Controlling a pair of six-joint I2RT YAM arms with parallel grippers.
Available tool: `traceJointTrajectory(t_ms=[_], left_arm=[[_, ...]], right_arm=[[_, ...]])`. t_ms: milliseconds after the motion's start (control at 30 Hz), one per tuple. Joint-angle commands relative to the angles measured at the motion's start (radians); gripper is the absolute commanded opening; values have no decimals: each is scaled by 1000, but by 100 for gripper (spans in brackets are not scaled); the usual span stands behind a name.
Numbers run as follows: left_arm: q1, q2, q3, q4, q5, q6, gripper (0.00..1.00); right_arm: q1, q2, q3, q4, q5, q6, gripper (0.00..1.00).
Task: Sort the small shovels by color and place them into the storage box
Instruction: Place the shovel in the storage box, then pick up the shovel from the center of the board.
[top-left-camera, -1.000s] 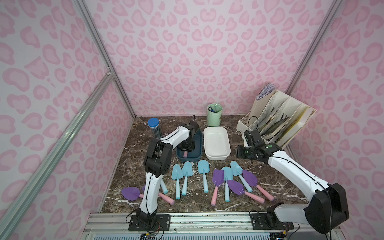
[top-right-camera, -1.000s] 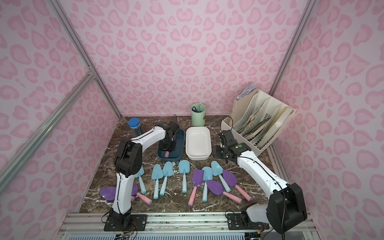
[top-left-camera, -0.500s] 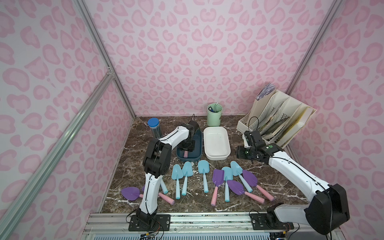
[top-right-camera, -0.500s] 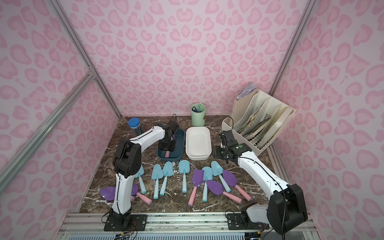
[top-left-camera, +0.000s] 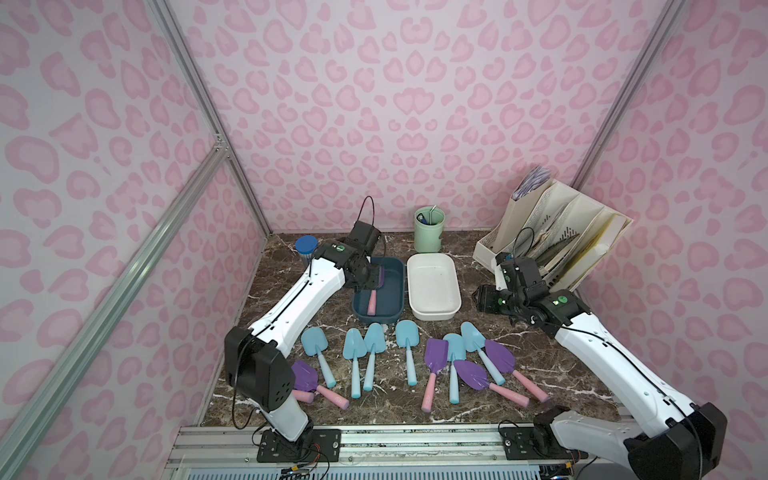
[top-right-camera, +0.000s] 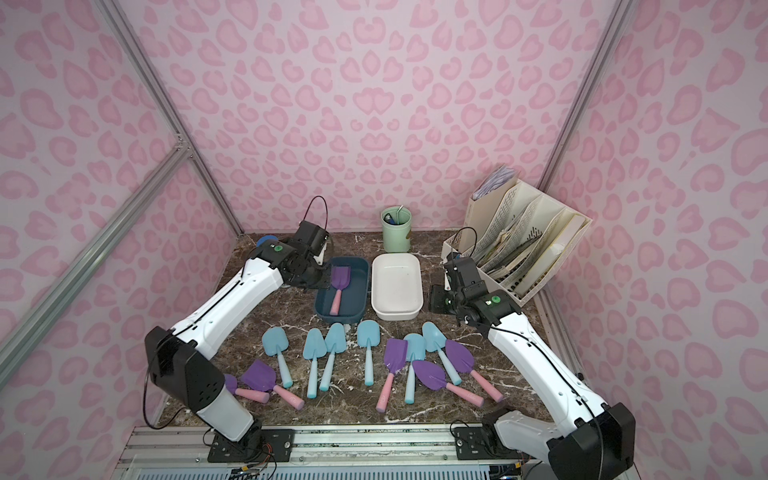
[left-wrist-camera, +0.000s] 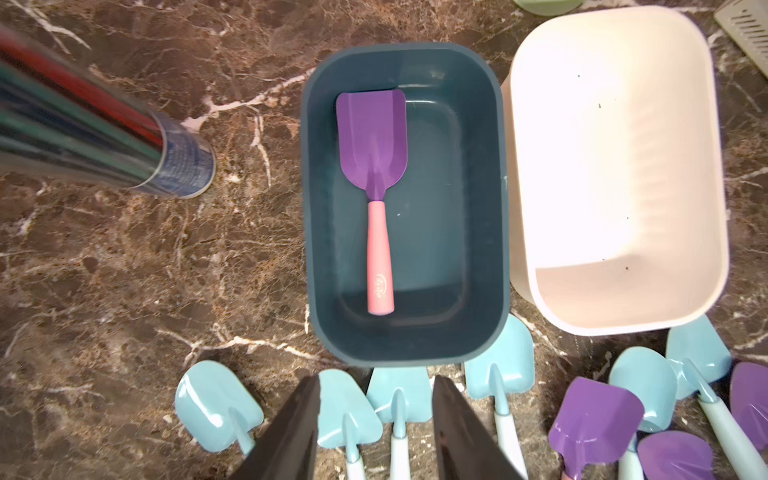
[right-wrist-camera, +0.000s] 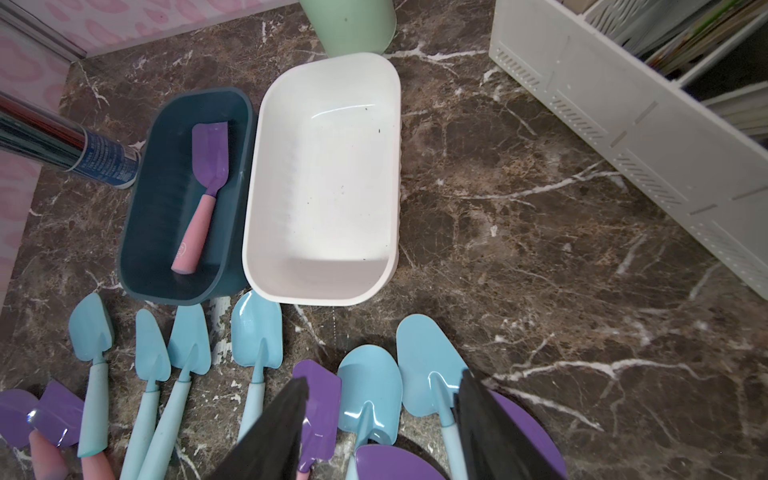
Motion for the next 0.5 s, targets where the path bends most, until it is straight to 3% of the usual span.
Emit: traceJointTrajectory(t_ms=[0,233,467], left_arm=[[-6,-93,-65,-70,-24,-20,49],[-6,-272,-244,-155,-72,-54,49],[-4,-354,-326,-205,-147,-104,49]], right_arm=[[33,-23,-16,-32,21,51,62],[148,-52,-65,-48,32,136,62],[363,9,-77,-3,45,257,61]])
